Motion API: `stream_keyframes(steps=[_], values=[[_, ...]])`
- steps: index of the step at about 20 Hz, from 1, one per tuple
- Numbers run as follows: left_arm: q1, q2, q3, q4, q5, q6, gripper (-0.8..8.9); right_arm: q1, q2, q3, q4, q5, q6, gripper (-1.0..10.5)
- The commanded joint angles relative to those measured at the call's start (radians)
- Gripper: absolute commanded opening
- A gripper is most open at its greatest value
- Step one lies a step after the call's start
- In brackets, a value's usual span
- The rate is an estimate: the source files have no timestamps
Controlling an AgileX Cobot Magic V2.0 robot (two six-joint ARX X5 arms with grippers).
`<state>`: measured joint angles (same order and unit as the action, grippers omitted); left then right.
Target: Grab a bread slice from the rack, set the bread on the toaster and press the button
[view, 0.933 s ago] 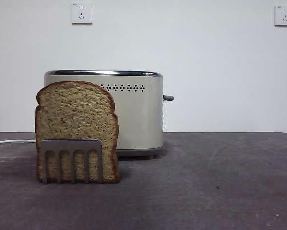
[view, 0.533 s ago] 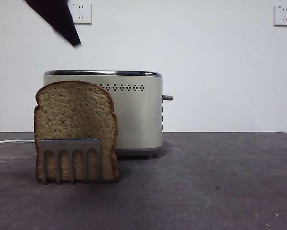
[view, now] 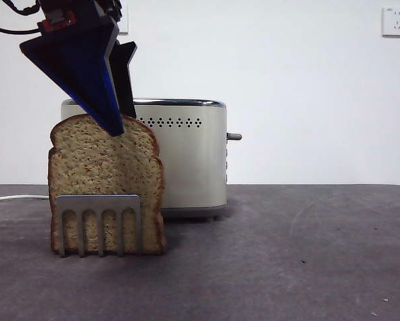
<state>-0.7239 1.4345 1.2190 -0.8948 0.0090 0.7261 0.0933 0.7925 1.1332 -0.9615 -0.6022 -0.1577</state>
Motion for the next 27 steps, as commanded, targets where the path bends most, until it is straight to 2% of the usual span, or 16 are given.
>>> stream_keyframes(steps=[1, 3, 5, 9, 15, 17, 23, 27], values=[[0.019, 0.016, 0.0, -0.006, -0.005, 0.02, 4.35, 0.003, -0.001, 0.002, 0.002, -0.002, -0.008, -0.1], [0.036, 0.023, 0.0, -0.008, -0.002, 0.02, 4.11, 0.003, -0.001, 0.002, 0.002, -0.003, -0.008, -0.1], [0.043, 0.023, 0.0, -0.008, -0.001, 0.02, 2.89, 0.003, -0.001, 0.002, 0.002, -0.003, -0.008, -0.1], [0.051, 0.024, -0.001, -0.015, 0.024, 0.02, 2.67, 0.003, -0.001, 0.002, 0.002, -0.003, -0.008, -0.1], [0.051, 0.025, -0.001, -0.024, 0.02, 0.023, 0.31, 0.003, -0.001, 0.002, 0.002, -0.003, -0.008, -0.1], [0.051, 0.025, -0.001, -0.025, 0.017, 0.023, -0.08, 0.003, -0.001, 0.002, 0.002, -0.003, -0.008, -0.1], [0.051, 0.017, 0.003, -0.031, -0.018, 0.031, -0.08, 0.003, -0.001, 0.002, 0.002, -0.003, -0.008, -0.1], [0.051, -0.009, 0.081, -0.101, -0.018, 0.031, -0.08, 0.003, -0.001, 0.002, 0.002, -0.003, -0.009, -0.1]])
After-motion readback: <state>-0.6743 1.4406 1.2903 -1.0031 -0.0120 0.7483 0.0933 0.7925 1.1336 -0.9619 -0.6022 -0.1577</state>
